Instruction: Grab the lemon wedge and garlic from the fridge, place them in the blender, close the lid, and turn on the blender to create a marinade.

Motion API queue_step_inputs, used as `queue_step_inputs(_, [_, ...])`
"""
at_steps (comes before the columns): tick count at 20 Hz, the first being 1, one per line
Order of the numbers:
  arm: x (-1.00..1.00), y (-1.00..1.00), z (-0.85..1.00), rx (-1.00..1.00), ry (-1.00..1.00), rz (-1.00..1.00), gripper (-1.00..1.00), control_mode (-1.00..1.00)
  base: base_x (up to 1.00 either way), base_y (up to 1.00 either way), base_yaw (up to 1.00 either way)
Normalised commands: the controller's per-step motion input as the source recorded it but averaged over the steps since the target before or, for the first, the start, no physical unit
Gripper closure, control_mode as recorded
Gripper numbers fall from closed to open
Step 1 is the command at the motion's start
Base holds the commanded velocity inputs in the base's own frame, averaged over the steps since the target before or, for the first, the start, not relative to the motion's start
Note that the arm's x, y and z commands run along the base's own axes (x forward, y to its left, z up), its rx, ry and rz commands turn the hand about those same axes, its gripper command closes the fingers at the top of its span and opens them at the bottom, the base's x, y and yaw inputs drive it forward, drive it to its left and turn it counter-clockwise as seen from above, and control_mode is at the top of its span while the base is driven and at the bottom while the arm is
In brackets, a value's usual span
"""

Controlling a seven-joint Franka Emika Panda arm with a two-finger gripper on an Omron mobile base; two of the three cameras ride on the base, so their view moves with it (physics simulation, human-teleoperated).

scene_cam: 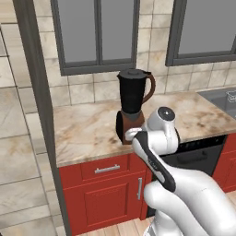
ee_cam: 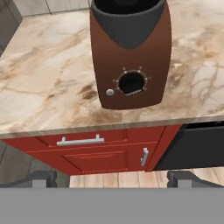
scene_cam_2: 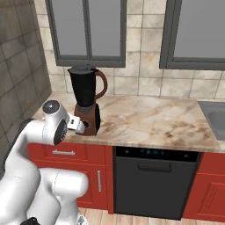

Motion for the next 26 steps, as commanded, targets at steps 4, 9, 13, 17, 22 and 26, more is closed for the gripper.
queue_step_inputs(4, [0.22,0.06,-0.12,0.02,0.11,-0.03,-1.00,-1.00,0.00,0.00,0.00])
queue_step_inputs(9, [0.03,0.02,0.00,0.00,0.00,0.00,-1.00,-1.00,0.00,0.00,0.00])
queue_step_inputs(13, [0.21,0.00,-0.06,0.00,-0.01,0.00,-1.00,-1.00,0.00,0.00,0.00])
queue_step_inputs(17, [0.16,0.00,-0.30,0.00,-0.01,0.00,1.00,-1.00,0.00,0.00,0.00])
queue_step_inputs(22, [0.07,0.01,-0.43,0.00,-0.02,-0.04,1.00,-1.00,0.00,0.00,0.00])
queue_step_inputs(26, [0.32,0.08,-0.25,0.00,-0.03,-0.14,1.00,-1.00,0.00,0.00,0.00])
